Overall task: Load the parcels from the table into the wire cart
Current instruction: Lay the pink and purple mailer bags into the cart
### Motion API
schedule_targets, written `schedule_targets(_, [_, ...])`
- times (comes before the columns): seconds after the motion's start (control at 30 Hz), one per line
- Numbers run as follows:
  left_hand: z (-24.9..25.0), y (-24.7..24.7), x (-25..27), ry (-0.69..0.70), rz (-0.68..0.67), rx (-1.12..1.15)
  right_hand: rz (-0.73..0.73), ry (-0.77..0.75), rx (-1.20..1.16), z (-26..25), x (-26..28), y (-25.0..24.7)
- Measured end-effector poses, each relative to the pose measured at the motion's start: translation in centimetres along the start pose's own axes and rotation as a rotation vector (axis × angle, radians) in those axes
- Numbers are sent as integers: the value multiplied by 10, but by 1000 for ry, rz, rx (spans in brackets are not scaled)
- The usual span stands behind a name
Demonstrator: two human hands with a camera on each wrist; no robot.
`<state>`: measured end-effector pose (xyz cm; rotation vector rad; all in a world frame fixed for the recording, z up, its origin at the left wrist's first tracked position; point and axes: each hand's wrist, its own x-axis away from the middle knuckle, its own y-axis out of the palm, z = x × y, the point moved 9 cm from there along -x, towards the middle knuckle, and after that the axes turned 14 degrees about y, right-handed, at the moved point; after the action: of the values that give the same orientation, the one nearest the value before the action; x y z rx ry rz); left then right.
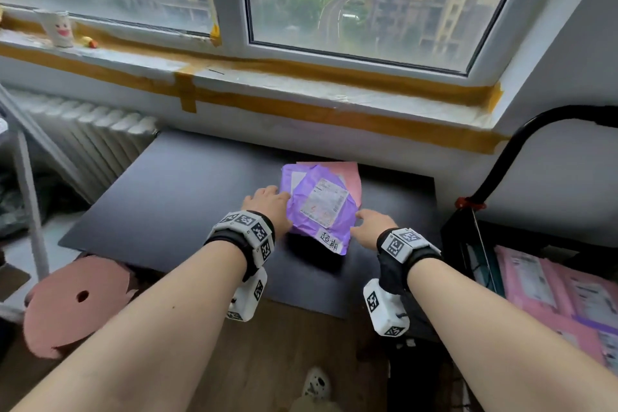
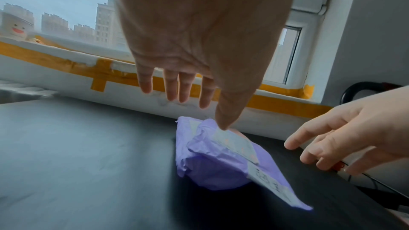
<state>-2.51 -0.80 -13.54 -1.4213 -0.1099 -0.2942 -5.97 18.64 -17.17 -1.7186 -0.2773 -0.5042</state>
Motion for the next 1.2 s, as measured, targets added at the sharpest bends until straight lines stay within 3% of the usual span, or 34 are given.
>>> schedule_targets(0.23, [-2, -1, -87, 24, -77, 60, -75, 71, -62, -13, -76, -17])
schedule_targets(0.5, [-13, 13, -128, -30, -134, 222, -145, 176, -241, -15, -110, -18])
schedule_targets(0.67, [-22, 9, -136, -71, -112, 319, -112, 210, -360, -16, -117, -36])
schedule_targets(0.97, [-24, -33, -125, 38, 39, 470, -68, 122, -591, -36, -96, -62])
schedule_targets(1.2, [-18, -76, -99, 165, 151, 529, -121, -7, -747, -60, -63, -78])
